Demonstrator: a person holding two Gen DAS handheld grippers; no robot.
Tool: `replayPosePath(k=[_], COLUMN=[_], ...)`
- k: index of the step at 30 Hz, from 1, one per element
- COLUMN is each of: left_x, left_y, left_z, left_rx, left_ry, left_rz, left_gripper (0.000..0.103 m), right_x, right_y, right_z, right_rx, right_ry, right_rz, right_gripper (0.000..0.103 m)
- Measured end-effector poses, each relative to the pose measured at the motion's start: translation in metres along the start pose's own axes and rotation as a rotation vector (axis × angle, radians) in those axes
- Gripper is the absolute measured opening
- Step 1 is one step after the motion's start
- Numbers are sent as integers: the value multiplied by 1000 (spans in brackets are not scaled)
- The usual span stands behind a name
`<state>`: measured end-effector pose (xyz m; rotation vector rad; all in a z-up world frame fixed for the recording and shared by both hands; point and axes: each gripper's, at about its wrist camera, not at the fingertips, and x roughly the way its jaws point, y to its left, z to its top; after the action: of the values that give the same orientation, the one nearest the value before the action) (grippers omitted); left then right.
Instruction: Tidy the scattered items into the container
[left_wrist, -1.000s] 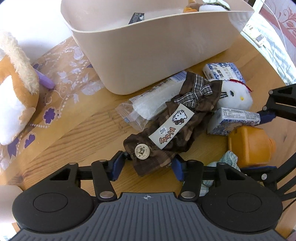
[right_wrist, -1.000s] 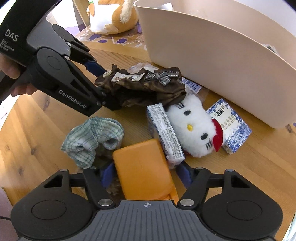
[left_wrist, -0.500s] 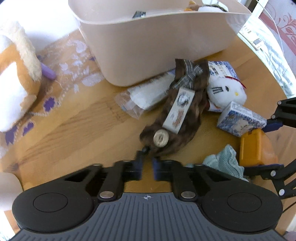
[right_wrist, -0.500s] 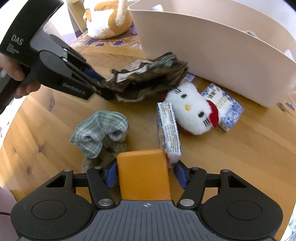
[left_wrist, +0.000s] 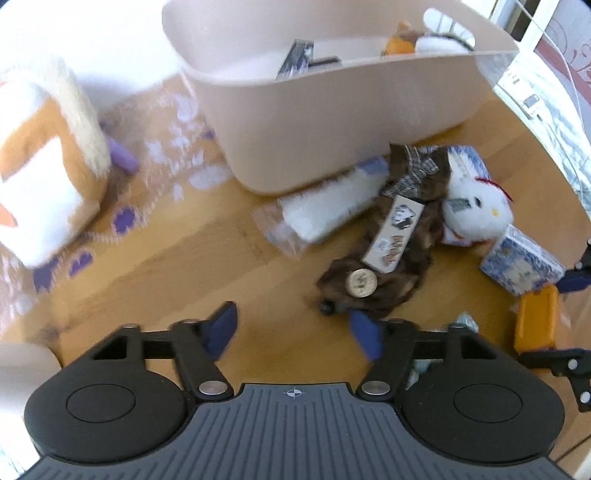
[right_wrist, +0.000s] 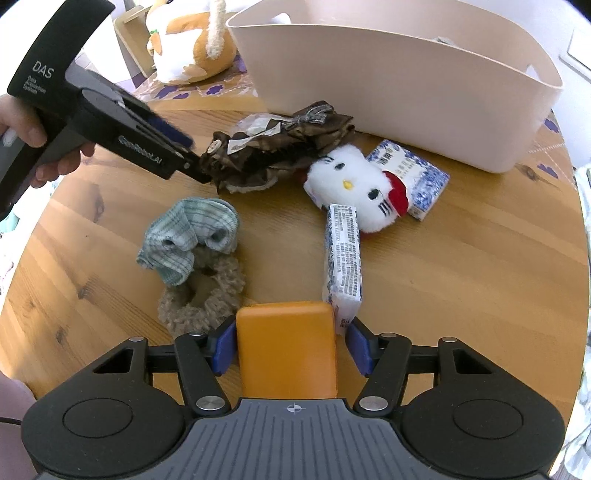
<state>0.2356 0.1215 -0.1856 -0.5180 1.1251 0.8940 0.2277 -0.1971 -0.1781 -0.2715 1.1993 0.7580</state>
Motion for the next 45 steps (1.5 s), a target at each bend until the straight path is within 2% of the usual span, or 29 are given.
replayPosePath(k=[6,14,20,27,30,34,39,42,45], left_x=[6,0,8,-2,-3,5,19,29,36], left_y=[-19,-48,-56,-65,-61,-67,-92,-104,-108], left_z=[11,11,18,17,18,28,41,46,46], left_rx=[87,210,185,191,149,93,139,165,169], left_ry=[-22,-82,-84,-86,-78,-78,-63,-50,-36], left_rz=[-33,-134,-172,-284,-314,-309,-298,-266,-247], left_gripper=[70,71,74,75,76,79,79,79,79], right_x=[1,5,11,14,15,17,19,20,20], right_y=[-5,-13,-10,-13,-13,-11,-10,-9,-11], right_z=[-4,-10,-8,-7,-6,-5,-3,-4,-6], right_rx=[17,39,29,33,32,24,12,4,12], right_ry=[3,8,16,8,3,4,12,16,11], right_rz=[-3,-15,-23,-30,-34,-40,-51,-61,-66], right_gripper=[59,58,58,59,59,59,59,61,67])
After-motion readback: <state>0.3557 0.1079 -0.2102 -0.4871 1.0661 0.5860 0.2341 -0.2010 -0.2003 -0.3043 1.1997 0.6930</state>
